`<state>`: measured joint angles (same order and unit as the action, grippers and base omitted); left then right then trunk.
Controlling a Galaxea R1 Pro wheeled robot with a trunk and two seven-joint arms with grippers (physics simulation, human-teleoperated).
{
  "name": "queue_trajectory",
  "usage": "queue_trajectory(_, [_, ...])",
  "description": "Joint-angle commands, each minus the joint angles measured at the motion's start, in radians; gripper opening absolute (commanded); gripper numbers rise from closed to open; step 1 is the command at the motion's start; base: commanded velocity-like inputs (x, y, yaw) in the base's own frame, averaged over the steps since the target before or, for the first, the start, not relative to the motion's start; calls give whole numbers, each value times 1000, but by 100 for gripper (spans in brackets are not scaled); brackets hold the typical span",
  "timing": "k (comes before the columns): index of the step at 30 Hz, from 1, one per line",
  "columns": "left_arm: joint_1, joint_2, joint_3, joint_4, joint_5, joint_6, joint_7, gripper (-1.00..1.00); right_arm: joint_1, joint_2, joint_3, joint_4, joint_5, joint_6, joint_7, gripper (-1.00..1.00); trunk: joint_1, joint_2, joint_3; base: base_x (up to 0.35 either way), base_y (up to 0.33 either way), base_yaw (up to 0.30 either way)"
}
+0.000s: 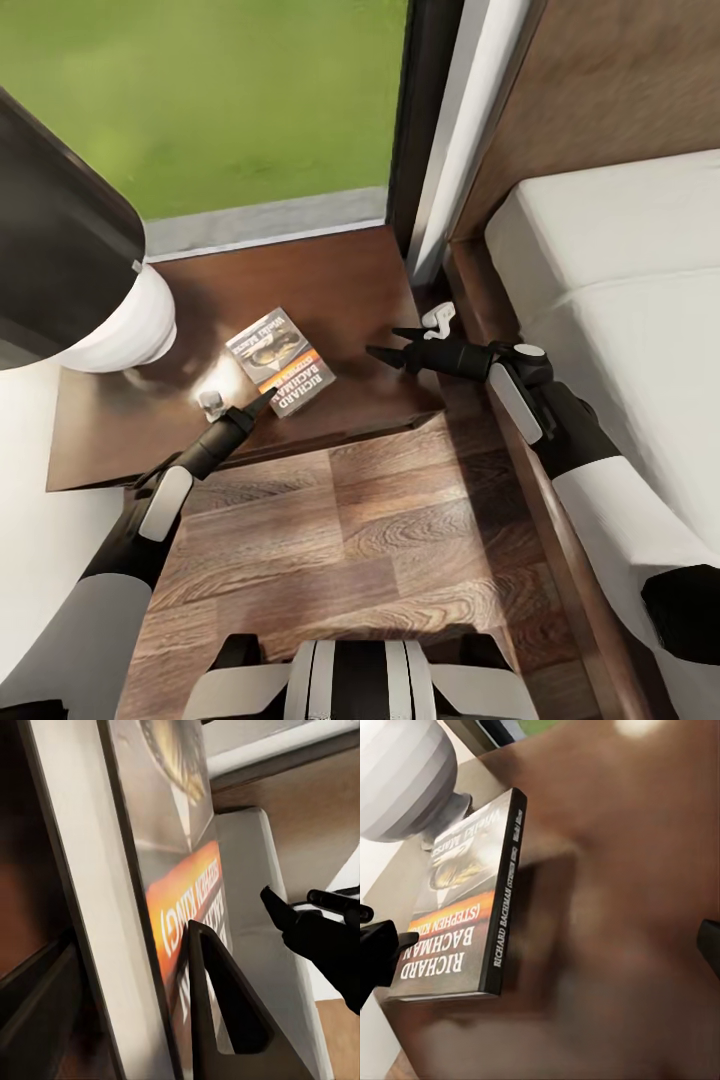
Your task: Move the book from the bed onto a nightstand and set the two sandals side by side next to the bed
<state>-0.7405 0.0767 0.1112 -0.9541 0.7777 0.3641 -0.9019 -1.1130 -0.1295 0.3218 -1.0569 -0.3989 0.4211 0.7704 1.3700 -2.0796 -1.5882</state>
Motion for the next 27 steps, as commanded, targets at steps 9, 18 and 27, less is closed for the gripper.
queue_trajectory(9, [11, 12, 13, -49, 35, 20, -18, -100, 11, 7, 13, 10, -15, 6, 10, 100, 26, -49, -22, 0, 0, 0])
queue_trajectory(18, [59, 36, 51, -56, 102, 46, -9, -100, 62, 7, 32, 6, -14, 15, 10, 100, 23, -42, -19, 0, 0, 0])
queue_trajectory(27, [72, 34, 55, -51, 102, 30, -3, -100, 84, 7, 33, 2, -14, 16, 12, 100, 11, -21, -10, 0, 0, 0])
